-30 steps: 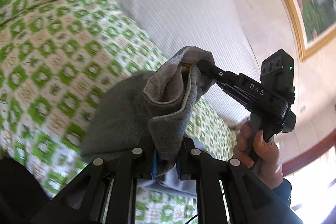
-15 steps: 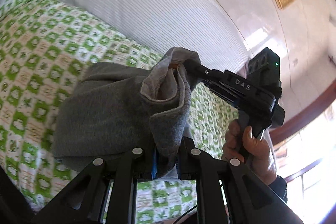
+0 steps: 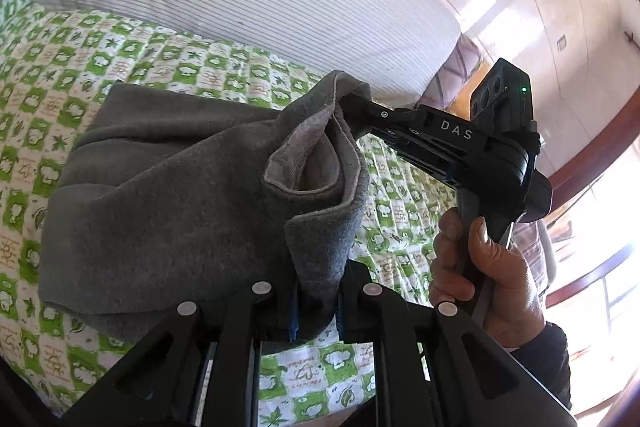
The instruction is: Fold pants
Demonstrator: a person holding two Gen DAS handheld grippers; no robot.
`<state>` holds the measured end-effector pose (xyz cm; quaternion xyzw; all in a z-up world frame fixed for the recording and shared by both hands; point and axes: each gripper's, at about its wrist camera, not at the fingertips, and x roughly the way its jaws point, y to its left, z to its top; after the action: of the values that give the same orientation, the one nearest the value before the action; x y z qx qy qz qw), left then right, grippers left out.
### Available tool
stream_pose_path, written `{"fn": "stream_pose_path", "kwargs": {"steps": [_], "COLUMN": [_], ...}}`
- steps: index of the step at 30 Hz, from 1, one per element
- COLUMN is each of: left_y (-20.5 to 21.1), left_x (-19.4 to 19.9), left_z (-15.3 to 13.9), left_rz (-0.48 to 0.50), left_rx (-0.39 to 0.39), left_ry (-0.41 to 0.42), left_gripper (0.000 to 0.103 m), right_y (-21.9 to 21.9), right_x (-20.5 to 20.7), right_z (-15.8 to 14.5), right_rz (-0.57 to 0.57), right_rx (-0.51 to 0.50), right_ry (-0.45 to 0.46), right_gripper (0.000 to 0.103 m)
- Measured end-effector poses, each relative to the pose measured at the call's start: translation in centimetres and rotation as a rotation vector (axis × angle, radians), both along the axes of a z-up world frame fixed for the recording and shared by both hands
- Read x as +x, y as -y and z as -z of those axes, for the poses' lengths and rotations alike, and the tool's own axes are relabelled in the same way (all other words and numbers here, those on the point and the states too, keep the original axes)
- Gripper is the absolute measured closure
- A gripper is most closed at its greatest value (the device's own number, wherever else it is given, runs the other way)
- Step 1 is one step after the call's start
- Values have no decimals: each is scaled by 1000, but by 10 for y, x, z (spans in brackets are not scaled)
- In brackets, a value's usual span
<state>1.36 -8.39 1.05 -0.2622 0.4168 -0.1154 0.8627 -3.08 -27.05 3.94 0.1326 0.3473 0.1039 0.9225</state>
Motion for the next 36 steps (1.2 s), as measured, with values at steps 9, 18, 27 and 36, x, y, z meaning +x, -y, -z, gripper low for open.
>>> {"fn": "stream_pose_path", "kwargs": {"steps": [9, 18, 27, 36], "left_y": [43, 65, 57, 4], "left_x": [0, 1, -24, -38], "left_z": [12, 31, 21, 17], "left_rz": [63, 142, 197, 137], "left_rx": [118, 177, 166, 163], "left_ry": [-22, -58, -29, -29], "left_gripper": [91, 64, 50, 45], "right_y": [39, 69, 81, 44], "right_x": [-18, -36, -75, -90], "right_z": [21, 48, 27, 6], "right_rz": [67, 185, 286, 250], "right_rx": [77, 98, 71, 38], "right_ry": [13, -36, 10, 48], "right_gripper": [92, 52, 48, 48]}}
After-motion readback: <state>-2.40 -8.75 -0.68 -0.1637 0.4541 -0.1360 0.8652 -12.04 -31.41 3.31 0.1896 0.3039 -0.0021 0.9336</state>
